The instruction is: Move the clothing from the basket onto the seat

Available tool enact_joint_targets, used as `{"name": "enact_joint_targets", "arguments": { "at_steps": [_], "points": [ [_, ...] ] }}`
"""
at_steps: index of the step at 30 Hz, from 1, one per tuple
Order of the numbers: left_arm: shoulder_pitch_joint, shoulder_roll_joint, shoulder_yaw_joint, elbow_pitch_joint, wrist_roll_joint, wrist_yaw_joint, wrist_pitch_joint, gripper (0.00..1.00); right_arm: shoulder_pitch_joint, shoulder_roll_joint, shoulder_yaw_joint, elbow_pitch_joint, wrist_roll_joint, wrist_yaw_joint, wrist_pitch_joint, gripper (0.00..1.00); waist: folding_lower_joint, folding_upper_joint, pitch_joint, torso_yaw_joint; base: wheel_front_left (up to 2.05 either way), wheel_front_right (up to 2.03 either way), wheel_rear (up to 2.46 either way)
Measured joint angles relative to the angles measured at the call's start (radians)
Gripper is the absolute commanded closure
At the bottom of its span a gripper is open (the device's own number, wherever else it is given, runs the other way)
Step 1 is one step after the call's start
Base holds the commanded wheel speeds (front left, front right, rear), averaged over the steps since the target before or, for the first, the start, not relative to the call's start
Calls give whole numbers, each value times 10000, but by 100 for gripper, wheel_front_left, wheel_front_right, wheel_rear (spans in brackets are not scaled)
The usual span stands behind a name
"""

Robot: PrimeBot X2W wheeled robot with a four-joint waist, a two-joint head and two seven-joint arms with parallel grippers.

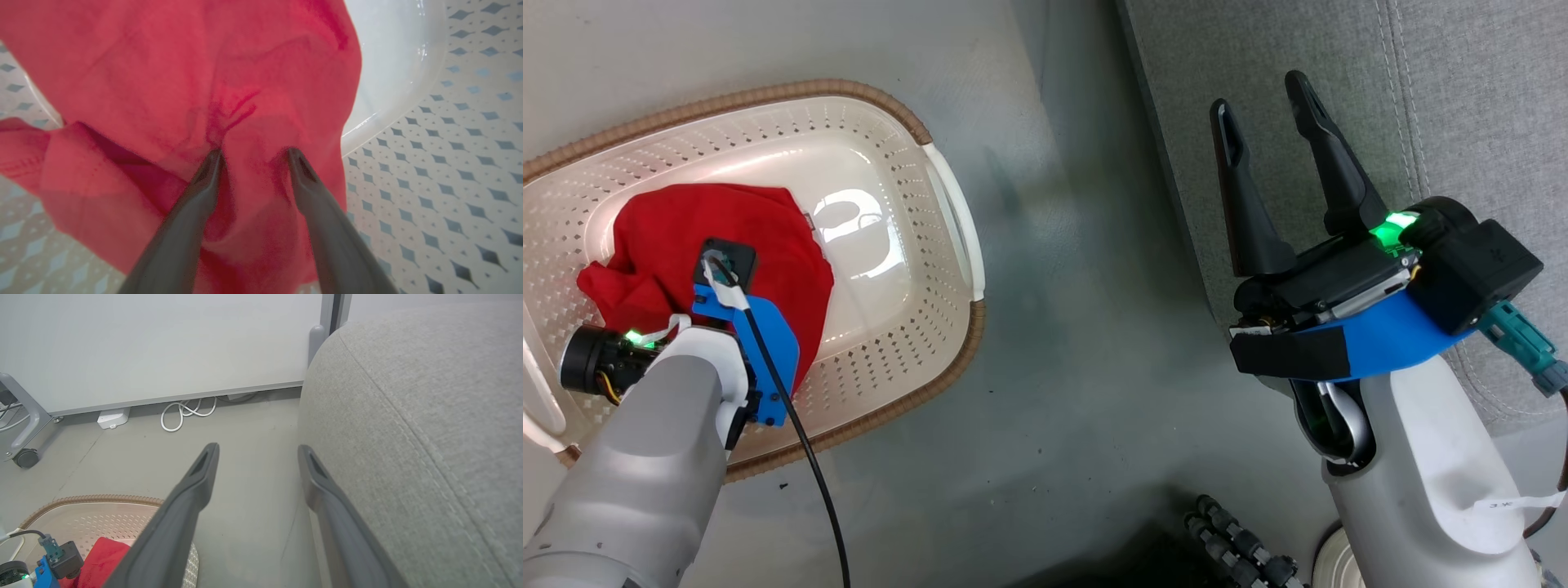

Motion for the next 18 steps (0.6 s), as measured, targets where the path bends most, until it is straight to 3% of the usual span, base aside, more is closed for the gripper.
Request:
{"name": "enact_joint_targets", "arguments": {
  "at_steps": [18],
  "points": [
    [-57,-215,-142,19,-196,-261,-21,100,-3,0,-40,69,-107,0,-2,0,-1,0,-201,133,0,0,0]
  ]
}}
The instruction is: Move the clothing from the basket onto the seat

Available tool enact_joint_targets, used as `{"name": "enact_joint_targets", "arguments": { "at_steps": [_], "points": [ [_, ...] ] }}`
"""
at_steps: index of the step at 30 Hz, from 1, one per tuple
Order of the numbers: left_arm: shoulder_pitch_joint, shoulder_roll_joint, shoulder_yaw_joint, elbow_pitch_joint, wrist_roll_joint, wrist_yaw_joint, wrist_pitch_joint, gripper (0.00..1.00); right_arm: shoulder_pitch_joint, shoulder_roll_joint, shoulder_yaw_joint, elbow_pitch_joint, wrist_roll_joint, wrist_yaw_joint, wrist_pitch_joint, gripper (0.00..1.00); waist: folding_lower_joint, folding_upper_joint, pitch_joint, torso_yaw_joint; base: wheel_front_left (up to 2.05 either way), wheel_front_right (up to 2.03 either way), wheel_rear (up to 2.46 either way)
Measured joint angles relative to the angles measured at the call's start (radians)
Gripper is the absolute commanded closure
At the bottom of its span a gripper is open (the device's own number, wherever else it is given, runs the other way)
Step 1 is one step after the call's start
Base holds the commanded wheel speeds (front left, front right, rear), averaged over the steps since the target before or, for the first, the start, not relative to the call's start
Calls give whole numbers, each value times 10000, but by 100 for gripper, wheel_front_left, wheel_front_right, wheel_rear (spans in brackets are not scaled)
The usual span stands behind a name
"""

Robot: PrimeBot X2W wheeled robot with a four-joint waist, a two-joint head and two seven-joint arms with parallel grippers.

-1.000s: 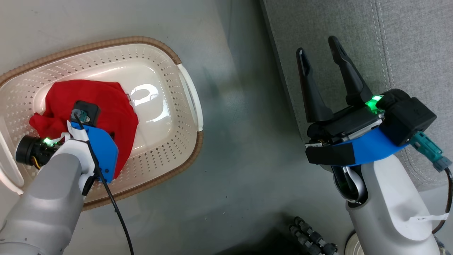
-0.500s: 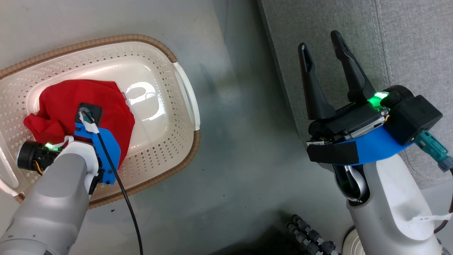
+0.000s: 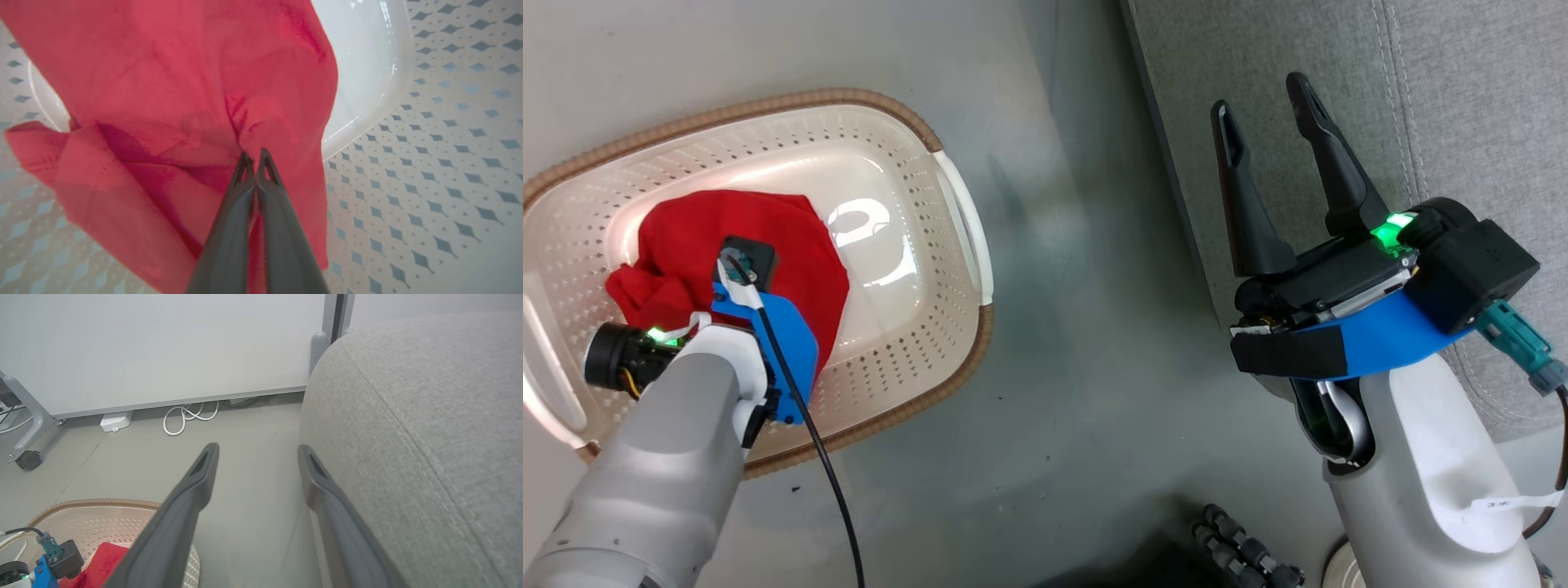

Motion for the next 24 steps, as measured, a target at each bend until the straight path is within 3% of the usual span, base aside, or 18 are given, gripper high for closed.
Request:
{"name": "enact_joint_targets", "arguments": {
  "at_steps": [13,20,24],
  "points": [
    [271,-895,21,-295,-479,-543,-1480,100,244,10,-121,598,-725,0,-8,0,-1,1,-1764,587,0,0,0],
    [731,-1419,-326,-663,-792,-681,-2326,100,784,13,-173,1083,-1043,0,104,0,-2,1,-3379,1074,0,0,0],
    [1123,-1668,-1149,-1818,-1434,-711,-2836,100,1460,13,-263,1266,-1235,0,466,0,-3,1,-4854,1560,0,0,0]
  ]
}}
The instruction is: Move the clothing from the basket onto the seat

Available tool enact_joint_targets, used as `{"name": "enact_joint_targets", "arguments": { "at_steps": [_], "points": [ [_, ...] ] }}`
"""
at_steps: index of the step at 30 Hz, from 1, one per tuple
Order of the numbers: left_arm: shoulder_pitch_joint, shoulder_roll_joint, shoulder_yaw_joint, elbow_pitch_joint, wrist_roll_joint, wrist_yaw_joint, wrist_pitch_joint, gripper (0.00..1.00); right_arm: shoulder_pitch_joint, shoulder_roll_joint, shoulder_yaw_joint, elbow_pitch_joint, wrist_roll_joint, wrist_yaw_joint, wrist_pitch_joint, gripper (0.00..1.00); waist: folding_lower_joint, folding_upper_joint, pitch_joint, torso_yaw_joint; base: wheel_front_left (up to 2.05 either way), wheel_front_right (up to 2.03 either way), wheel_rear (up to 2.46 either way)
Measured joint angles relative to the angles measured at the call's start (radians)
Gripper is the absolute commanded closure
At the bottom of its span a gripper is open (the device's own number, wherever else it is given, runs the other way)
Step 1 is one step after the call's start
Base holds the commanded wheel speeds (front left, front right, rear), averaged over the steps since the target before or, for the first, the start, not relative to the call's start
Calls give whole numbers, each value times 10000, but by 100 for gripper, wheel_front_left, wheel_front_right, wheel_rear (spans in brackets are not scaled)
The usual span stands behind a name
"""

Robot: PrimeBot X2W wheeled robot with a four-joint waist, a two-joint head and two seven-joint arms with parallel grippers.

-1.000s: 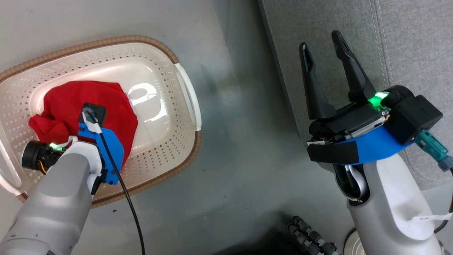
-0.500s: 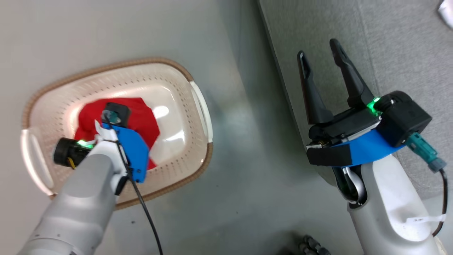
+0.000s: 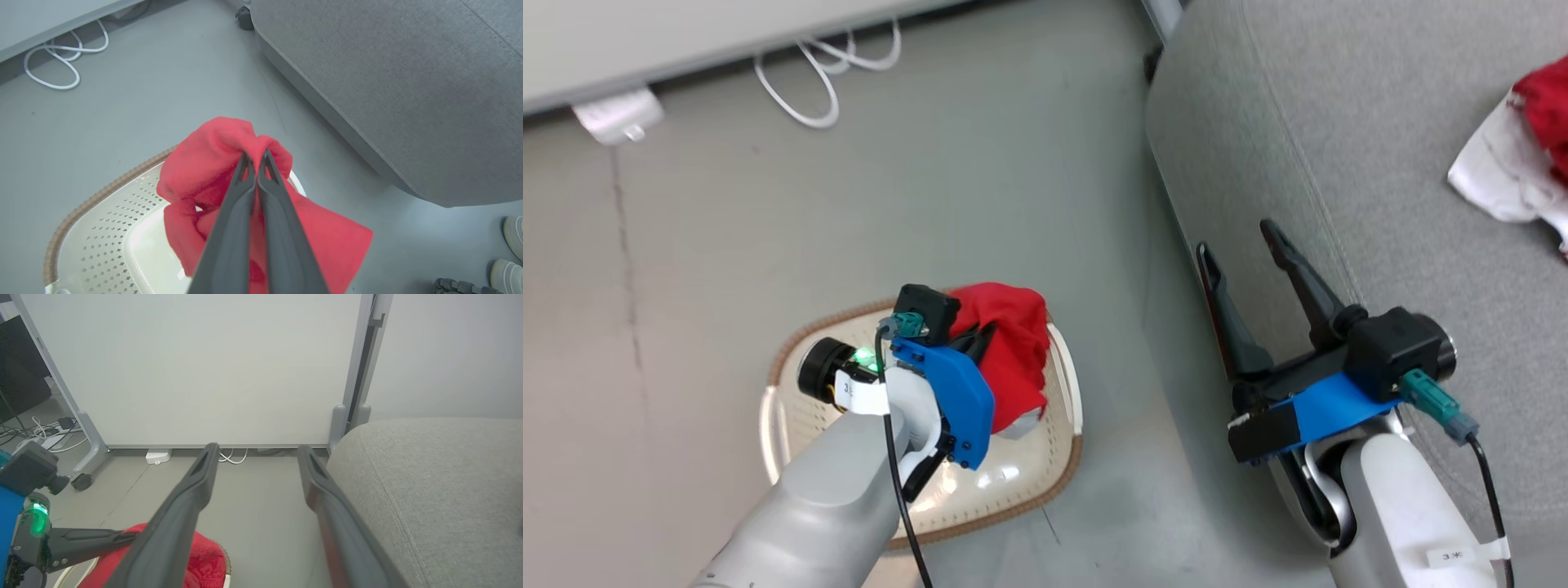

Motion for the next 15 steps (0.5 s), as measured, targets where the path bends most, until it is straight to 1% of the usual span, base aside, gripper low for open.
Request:
{"name": "enact_joint_targets", "arguments": {
  "at_steps": [8,15],
  "points": [
    [-82,-63,-976,-1189,-857,0,-594,100,933,0,-107,-27,-59,0,491,0,-2,0,-1897,642,0,0,0],
    [-585,-199,-1524,-1572,-1406,0,-953,100,1547,0,-104,-31,-63,0,823,0,-1,0,-3179,1121,0,0,0]
  ]
}}
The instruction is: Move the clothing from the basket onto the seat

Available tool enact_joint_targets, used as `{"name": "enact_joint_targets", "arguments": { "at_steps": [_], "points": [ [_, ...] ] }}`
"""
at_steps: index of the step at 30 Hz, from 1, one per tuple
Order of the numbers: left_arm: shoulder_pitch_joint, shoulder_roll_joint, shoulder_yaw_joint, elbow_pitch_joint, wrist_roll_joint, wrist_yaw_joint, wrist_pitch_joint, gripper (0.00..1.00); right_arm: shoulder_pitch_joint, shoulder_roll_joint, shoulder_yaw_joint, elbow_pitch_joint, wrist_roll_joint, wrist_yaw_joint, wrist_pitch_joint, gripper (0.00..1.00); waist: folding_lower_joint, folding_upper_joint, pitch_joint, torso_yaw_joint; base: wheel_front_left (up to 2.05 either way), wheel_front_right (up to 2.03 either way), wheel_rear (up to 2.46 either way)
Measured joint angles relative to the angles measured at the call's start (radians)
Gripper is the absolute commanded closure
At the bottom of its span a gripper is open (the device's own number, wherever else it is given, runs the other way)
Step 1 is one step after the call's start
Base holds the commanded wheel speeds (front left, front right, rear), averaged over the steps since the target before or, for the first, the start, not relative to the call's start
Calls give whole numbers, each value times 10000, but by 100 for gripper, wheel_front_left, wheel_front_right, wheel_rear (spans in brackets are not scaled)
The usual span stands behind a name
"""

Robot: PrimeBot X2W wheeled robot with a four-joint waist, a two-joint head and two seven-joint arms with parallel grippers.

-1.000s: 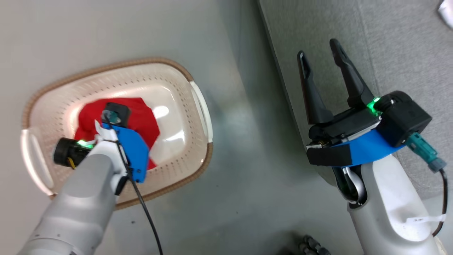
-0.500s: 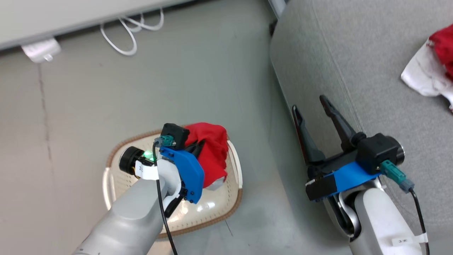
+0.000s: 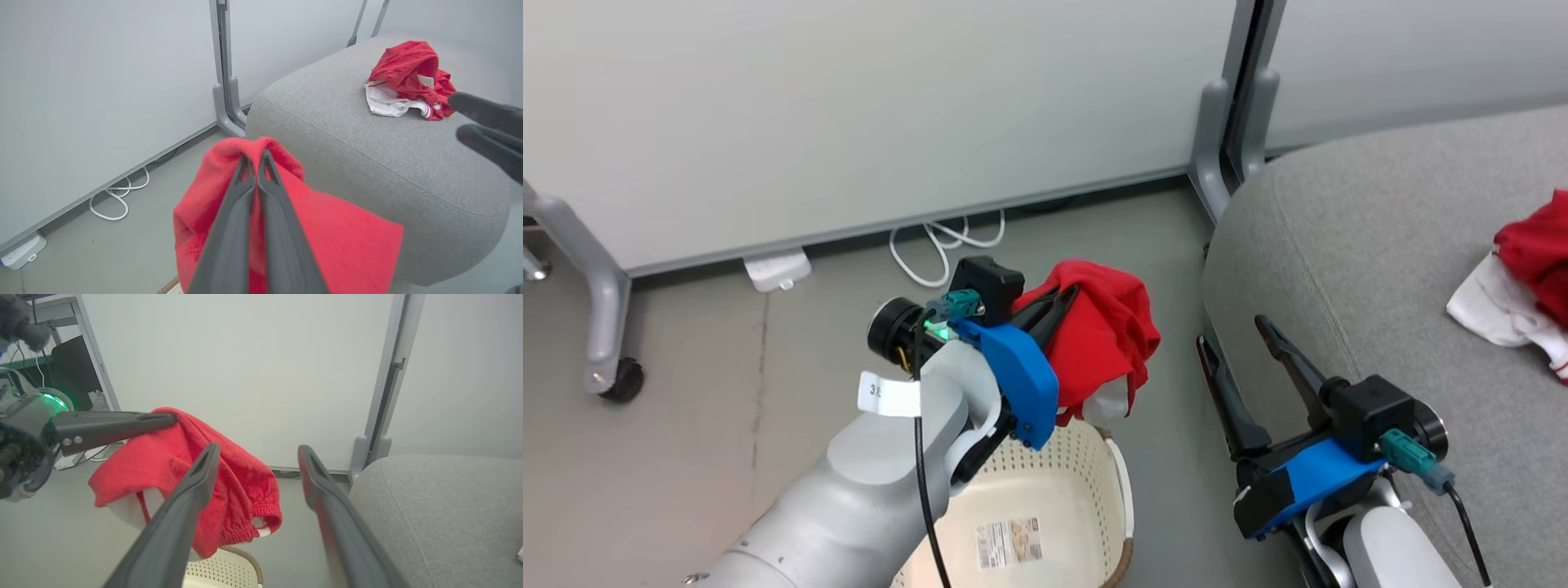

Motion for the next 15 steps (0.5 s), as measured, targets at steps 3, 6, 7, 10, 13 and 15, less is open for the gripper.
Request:
{"name": "enact_joint_targets", "arguments": {
  "at_steps": [3,6,7,10,13,15],
  "points": [
    [-263,-107,-50,63,-199,0,-169,100,176,0,48,12,-2,0,102,0,0,0,-423,135,0,0,0],
    [-477,-215,-56,90,-462,0,-272,100,351,0,59,-4,-6,0,224,0,0,0,-754,221,0,0,0],
    [-570,-253,-81,115,-502,0,-314,100,408,0,63,-15,-6,0,247,0,1,0,-835,241,0,0,0],
    [-802,-339,-148,180,-654,0,-401,100,499,0,105,-105,-6,0,347,0,1,0,-991,254,0,0,0],
    [-889,-393,-309,247,-782,0,-433,100,591,0,146,-159,-4,0,412,0,1,0,-1049,203,0,0,0],
    [-899,-424,-395,303,-857,0,-474,100,622,0,171,-173,-4,0,428,0,1,0,-1063,165,0,0,0]
  ]
}}
